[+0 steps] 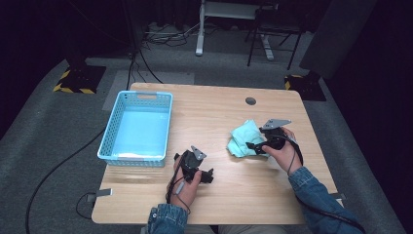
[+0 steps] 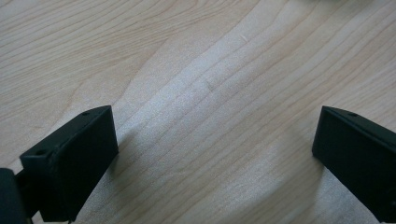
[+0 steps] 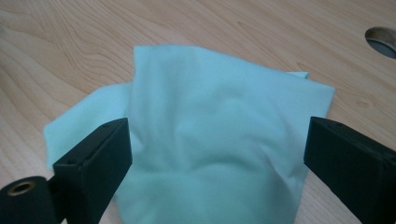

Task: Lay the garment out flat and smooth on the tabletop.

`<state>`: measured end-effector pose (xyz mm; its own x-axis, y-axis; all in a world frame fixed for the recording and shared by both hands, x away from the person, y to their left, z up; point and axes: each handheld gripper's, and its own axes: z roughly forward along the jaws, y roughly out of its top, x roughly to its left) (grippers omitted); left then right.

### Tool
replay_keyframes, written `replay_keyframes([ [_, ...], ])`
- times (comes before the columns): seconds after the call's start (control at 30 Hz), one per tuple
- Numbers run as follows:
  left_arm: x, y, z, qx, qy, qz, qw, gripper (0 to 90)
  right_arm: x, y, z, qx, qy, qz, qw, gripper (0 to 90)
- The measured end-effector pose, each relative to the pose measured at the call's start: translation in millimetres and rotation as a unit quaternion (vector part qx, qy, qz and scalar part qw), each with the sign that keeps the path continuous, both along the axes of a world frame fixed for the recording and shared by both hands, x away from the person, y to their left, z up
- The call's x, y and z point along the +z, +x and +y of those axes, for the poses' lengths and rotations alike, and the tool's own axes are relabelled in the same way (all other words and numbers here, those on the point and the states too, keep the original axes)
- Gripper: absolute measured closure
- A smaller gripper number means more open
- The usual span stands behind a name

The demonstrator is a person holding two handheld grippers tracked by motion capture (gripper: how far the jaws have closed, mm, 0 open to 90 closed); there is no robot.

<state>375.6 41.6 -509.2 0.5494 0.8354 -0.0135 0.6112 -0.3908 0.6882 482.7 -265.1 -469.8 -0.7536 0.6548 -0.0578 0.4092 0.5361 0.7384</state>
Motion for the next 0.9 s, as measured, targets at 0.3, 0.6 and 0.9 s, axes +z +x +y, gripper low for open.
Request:
replay_keyframes([
  [0.3,0.0,0.0,0.0,0.001,0.0,0.0,1.0,0.0,-22.8,11.2,13.7,0.005,-0.021,0.028,0.9994,9.9],
  [0.6,0.0,0.0,0.1,0.0,0.001,0.0,1.0,0.0,-26.6,-3.2,12.6,-0.002,-0.023,0.028,0.9993,9.4],
  [0.9,0.1,-0.1,0.1,0.0,0.001,0.0,1.0,0.0,-28.0,-28.6,7.7,-0.005,-0.018,0.023,0.9996,9.3],
])
